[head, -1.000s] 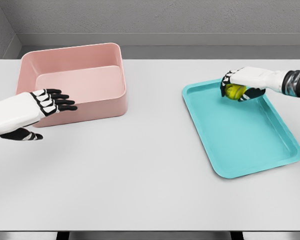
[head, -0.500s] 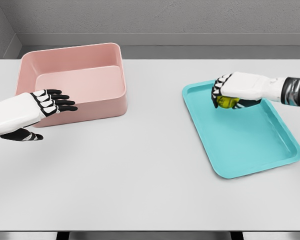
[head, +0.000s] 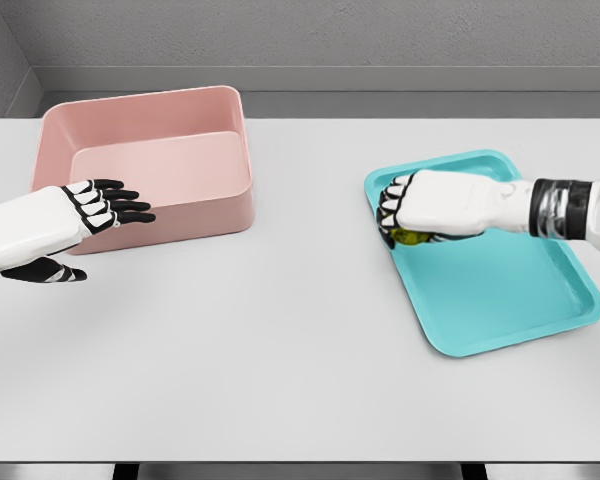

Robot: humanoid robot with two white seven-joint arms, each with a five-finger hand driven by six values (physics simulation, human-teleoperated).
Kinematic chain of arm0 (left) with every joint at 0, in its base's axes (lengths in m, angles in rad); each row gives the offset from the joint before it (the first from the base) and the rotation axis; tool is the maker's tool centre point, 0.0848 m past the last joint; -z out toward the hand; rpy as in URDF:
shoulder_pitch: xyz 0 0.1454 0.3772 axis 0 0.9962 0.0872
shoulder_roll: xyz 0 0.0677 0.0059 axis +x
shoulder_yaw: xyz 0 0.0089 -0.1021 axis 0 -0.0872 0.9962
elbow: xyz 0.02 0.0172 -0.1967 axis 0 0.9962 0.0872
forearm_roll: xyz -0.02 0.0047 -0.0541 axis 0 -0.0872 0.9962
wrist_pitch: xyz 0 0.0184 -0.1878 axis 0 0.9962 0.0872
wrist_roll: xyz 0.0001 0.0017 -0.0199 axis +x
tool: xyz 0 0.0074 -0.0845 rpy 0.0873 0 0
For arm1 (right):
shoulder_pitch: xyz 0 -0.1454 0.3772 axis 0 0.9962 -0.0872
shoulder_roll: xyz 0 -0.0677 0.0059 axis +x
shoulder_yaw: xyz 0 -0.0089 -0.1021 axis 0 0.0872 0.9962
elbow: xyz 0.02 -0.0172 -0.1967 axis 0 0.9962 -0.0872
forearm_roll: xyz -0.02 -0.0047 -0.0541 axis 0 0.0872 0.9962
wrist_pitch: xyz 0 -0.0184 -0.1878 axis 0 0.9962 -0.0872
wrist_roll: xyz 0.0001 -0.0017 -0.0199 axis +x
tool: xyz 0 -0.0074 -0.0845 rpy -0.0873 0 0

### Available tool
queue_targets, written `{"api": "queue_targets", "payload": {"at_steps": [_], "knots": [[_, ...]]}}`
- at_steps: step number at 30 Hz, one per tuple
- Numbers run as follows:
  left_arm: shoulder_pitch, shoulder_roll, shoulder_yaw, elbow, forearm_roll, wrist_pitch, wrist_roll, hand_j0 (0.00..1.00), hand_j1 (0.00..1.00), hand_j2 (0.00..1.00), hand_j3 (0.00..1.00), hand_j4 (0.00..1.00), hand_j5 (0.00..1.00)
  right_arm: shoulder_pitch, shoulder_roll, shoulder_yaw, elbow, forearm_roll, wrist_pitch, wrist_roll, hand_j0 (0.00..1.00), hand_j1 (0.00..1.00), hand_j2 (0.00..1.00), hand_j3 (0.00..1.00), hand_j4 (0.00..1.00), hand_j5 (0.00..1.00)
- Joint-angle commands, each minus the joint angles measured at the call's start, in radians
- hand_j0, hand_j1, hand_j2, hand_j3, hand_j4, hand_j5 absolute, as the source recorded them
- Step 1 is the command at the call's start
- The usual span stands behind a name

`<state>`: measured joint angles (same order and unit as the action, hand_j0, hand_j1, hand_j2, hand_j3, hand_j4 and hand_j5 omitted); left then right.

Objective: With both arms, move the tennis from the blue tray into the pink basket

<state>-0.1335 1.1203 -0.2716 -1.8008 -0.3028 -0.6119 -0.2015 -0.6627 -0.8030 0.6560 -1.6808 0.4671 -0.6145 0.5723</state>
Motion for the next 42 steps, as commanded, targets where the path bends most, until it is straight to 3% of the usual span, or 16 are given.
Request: {"api": "queue_targets", "payload": {"at_steps": [1, 10, 14, 20, 27, 34, 42], "knots": [[0.0, 0.001, 0.0, 0.0, 0.007, 0.001, 0.001, 1.0, 1.0, 1.0, 1.0, 1.0, 1.0, 0.0, 0.019, 0.007, -0.034, 0.012, 0.004, -0.002, 0.42, 0.42, 0.42, 0.42, 0.42, 0.42], [0.0, 0.001, 0.0, 0.0, 0.005, 0.001, 0.001, 1.0, 1.0, 1.0, 1.0, 1.0, 1.0, -0.003, 0.159, 0.042, -0.036, 0.087, 0.004, 0.034, 0.42, 0.42, 0.42, 0.42, 0.42, 0.42], [0.0, 0.001, 0.0, 0.0, 0.005, 0.001, 0.001, 1.0, 1.0, 1.0, 1.0, 1.0, 1.0, -0.002, 0.173, 0.043, -0.034, 0.096, 0.004, 0.035, 0.42, 0.42, 0.42, 0.42, 0.42, 0.42], [0.0, 0.001, -0.001, 0.0, 0.005, 0.001, 0.001, 1.0, 1.0, 1.0, 1.0, 1.0, 1.0, -0.009, 0.278, 0.102, -0.023, 0.151, 0.004, 0.035, 0.42, 0.42, 0.42, 0.42, 0.42, 0.42], [0.0, 0.001, -0.001, 0.0, 0.005, 0.001, 0.001, 1.0, 1.0, 1.0, 1.0, 1.0, 1.0, -0.012, 0.329, 0.142, 0.032, 0.182, 0.004, 0.039, 0.42, 0.42, 0.42, 0.42, 0.42, 0.42], [0.0, 0.001, -0.001, 0.0, 0.005, 0.001, 0.001, 1.0, 1.0, 1.0, 1.0, 1.0, 1.0, -0.02, 0.43, 0.163, 0.121, 0.219, 0.004, 0.039, 0.42, 0.42, 0.42, 0.42, 0.42, 0.42], [0.0, 0.001, -0.001, 0.0, 0.007, 0.001, 0.001, 1.0, 1.0, 1.0, 1.0, 1.0, 1.0, -0.026, 0.485, 0.194, 0.164, 0.234, 0.004, 0.039, 0.42, 0.42, 0.42, 0.42, 0.42, 0.42]]}}
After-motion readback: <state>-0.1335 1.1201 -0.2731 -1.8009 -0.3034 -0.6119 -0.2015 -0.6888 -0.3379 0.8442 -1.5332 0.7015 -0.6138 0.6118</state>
